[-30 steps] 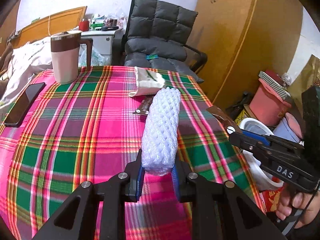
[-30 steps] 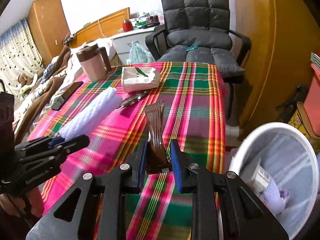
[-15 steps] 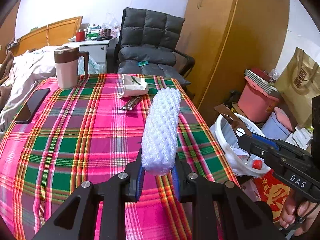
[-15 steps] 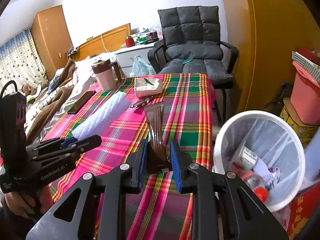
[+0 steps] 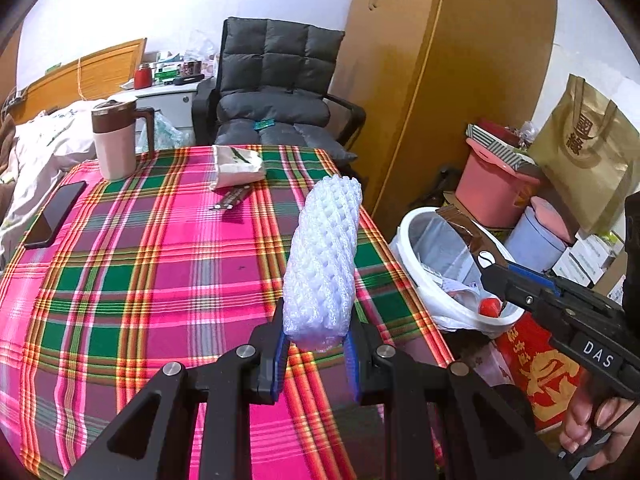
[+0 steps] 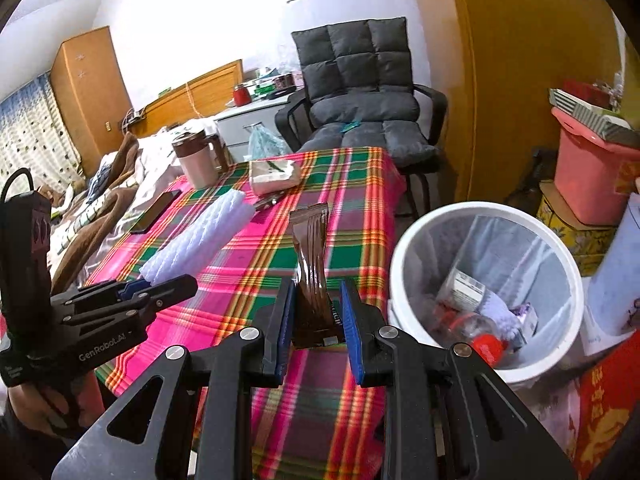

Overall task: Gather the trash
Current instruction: 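Hold the mesh sleeve and opener over the white bin and open both tools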

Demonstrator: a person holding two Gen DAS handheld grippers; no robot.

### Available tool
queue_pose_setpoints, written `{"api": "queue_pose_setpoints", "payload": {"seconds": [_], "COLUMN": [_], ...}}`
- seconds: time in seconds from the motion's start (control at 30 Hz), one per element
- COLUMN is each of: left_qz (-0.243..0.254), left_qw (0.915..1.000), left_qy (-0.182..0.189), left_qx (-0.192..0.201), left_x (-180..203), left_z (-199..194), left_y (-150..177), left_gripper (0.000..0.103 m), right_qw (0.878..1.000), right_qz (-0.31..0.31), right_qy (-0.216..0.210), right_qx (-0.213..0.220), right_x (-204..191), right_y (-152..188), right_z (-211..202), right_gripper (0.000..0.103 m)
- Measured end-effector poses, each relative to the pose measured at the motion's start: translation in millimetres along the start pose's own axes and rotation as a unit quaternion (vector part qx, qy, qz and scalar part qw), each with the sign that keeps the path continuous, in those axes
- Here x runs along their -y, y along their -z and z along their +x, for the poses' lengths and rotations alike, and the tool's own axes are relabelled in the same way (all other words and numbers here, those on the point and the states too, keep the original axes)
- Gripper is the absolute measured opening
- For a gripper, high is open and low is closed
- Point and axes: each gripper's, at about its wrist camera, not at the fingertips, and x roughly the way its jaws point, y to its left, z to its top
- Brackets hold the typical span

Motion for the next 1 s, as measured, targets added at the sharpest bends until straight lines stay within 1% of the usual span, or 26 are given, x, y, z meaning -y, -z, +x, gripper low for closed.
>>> {"api": "queue_pose_setpoints", "payload": {"seconds": [0.27, 0.53, 0.8, 1.0], "left_qz": [0.022, 0.044, 0.068, 0.084], "left_qw": [0.9996, 0.9980, 0.9947, 0.9916], "left_qy": [0.015, 0.040, 0.069, 0.087], "left_qx": [-0.010, -0.020, -0.034, -0.045], "left_x": [29, 58, 88, 109], "left_z": [12, 30, 54, 74], "left_y": [-3, -9, -17, -23], "left_gripper": [0.024, 0.024, 0.024, 0.024], "right_qw": [1.000, 0.998, 0.994, 0.991], "right_qz": [0.023, 0.048, 0.076, 0.093], "right_qy": [0.017, 0.039, 0.072, 0.092], "right_qx": [0.011, 0.019, 0.023, 0.015], "right_x": [23, 52, 82, 100], "right_y": [6, 10, 14, 18], "right_z": [-13, -23, -30, -27], "right_gripper": [0.026, 0.026, 0.026, 0.026]}}
